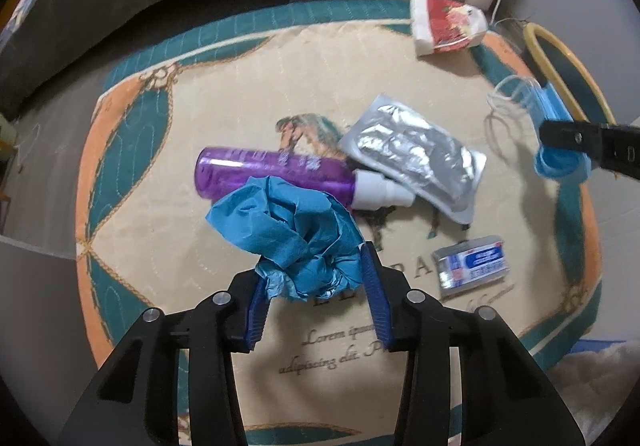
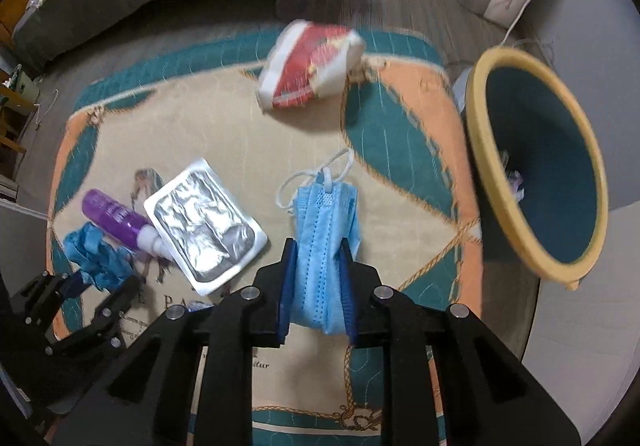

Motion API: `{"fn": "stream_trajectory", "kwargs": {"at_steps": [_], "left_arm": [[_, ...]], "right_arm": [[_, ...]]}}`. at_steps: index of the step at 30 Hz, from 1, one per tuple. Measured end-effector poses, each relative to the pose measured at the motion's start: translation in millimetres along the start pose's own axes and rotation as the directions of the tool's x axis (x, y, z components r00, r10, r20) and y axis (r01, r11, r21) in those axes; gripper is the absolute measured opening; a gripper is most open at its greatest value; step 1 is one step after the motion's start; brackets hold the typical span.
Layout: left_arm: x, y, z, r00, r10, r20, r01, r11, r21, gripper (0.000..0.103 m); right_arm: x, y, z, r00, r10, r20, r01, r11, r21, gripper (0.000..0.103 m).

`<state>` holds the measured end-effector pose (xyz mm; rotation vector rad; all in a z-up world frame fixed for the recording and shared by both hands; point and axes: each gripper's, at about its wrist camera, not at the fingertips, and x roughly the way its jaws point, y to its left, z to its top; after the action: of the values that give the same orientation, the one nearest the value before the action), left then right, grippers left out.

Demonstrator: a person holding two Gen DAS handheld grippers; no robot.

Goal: Collect trash
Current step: 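Carry the blue glove and blue mask over the bin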

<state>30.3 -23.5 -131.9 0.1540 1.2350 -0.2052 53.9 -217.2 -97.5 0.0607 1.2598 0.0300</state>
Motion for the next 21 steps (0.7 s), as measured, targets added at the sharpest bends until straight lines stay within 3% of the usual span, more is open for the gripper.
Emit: {"fn": "stream_trajectory", "kwargs": {"at_steps": [8,13,21], "left_arm": [[-26.8,-11.8,10.2,0.994,-0.008,0.110,0.001,0.998,0.056,0.044],[-49.2,-28.3,19.2,0.979,-0.004,0.204,-0.018,0.994,0.105,0.044],[-64.8,-39.6,18.3,0.968,-0.016,0.251,-0.025,0.987,0.157,0.044]], "right_arm": [[-25.9,-17.3,15.7,0.996,0.006,0.086,-0.007,1.000,0.019,0.020],[-44.1,-10.8,18.6,0.989,-0.030,0.145,0.033,0.999,-0.018,0.020],[-63.7,-9.0,24.7,0.970,-0.087,0.228,0.107,0.991,-0.077,0.020]]}}
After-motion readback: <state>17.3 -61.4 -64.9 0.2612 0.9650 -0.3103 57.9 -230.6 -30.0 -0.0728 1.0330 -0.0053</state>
